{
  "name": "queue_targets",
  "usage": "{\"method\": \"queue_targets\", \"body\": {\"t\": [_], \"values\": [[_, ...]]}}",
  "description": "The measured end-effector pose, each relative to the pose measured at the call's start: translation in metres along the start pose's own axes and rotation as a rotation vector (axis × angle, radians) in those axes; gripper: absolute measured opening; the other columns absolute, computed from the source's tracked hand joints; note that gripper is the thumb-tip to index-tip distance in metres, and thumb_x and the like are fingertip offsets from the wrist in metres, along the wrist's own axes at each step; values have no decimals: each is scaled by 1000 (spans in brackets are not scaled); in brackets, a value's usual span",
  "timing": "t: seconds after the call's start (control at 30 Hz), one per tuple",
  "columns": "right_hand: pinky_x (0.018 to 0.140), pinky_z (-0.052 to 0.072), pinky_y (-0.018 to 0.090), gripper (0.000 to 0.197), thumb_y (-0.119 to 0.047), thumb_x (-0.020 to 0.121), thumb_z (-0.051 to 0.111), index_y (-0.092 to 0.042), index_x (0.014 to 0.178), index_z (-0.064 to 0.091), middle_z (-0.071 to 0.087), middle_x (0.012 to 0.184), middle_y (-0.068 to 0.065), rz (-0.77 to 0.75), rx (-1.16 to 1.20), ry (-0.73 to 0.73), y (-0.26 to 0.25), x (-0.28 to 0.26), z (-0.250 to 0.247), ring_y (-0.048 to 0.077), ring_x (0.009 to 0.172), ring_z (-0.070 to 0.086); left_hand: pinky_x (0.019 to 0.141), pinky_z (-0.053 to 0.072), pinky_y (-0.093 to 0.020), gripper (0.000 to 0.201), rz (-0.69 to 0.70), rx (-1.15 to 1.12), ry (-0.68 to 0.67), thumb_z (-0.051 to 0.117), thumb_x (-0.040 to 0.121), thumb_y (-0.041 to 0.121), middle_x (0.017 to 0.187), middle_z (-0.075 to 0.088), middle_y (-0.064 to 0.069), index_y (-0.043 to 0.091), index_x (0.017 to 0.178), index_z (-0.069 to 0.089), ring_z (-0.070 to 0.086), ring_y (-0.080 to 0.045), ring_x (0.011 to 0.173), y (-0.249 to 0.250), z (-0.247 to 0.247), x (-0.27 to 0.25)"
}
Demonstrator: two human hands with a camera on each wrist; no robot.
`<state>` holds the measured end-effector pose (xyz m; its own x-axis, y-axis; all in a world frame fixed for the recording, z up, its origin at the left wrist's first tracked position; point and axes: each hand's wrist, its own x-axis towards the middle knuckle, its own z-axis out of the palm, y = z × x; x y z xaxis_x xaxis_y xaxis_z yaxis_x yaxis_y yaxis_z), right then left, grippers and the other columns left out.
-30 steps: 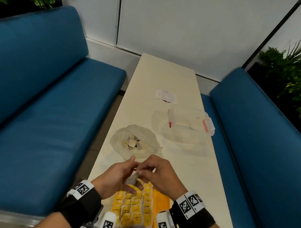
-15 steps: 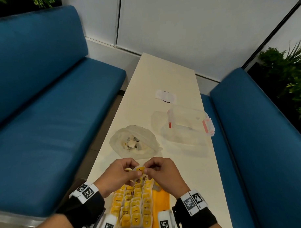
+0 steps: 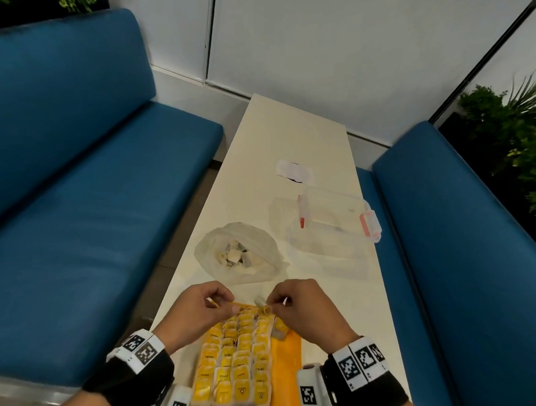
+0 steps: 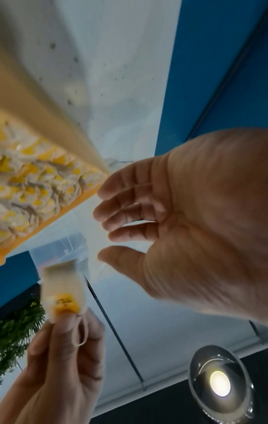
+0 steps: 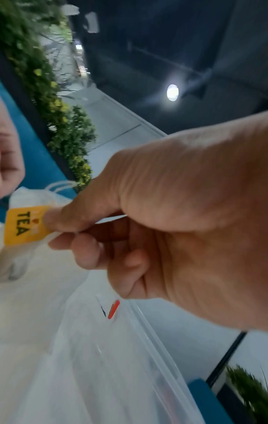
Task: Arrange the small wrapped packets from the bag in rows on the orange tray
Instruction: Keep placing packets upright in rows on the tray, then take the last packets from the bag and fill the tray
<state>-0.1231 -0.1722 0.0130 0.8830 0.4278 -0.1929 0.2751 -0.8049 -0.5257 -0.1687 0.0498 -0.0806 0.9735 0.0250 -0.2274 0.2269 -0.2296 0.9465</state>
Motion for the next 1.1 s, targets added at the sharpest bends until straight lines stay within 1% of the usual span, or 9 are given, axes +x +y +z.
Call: {"method": "queue_targets", "body": {"t": [0.07,0.13,0.27,0.37,0.5,0.63,0.73,0.87,1.1], "values": [[71,50,18,12,-21,87,66,-26,91,76,72,89,-11,27,-116,-77,8,-4,4,3,77,62,60,52,-25,16,-27,104,76,88,77,31,73,71,0,24,79,73,63,-8,62,-10,-5,1],[70,53,20,15,-18,85,64,-24,90,77,73,90,-8,83,-157,-125,19,-7,6,5,77,65,61,50,-25,17,-57,233,119,85,79,31,73,68,2,27,80,69,62,-9,64,-18,-8,1],[60,41,11,16,-10,83,66,-16,90,79,76,91,-3,69,-236,-391,33,-15,13,3,74,59,59,52,-24,33,-147,341,68,79,84,33,86,67,3,37,108,57,65,-12,70,-32,-9,-3],[68,47,17,15,-10,82,70,-14,93,80,77,96,1,102,-256,-508,43,-14,24,4,79,62,60,53,-19,44,-150,296,22,74,90,26,88,69,4,38,128,55,67,-8,65,-34,-7,-4],[76,51,25,17,-14,80,69,-20,91,80,75,98,-2,149,-321,-359,58,-3,40,15,90,68,64,57,-22,43,-150,293,16,72,92,24,90,69,5,32,133,60,69,-8,68,-36,-7,-2],[71,46,26,20,-20,82,64,-27,95,78,72,98,-1,138,-422,-222,68,3,54,21,91,66,62,56,-21,45,-166,275,8,72,92,24,92,68,5,33,134,60,70,-9,70,-37,-7,-2],[63,42,26,19,-24,84,61,-25,94,76,71,93,1,133,-516,-175,72,5,60,22,82,64,59,50,-16,44,-166,279,12,72,92,25,92,68,6,34,133,60,68,-9,68,-37,-7,-2],[70,50,29,22,-23,86,55,-24,94,75,72,94,-2,150,-550,-129,75,8,62,22,87,67,61,52,-16,44,-173,271,15,72,92,25,92,69,6,34,134,59,69,-8,70,-37,-6,-2],[66,45,28,21,-25,87,53,-21,89,73,70,90,-1,173,-556,-96,76,11,68,24,85,66,60,49,-12,44,-181,273,11,71,93,26,94,68,8,34,135,58,69,-7,74,-36,-7,-2]]}}
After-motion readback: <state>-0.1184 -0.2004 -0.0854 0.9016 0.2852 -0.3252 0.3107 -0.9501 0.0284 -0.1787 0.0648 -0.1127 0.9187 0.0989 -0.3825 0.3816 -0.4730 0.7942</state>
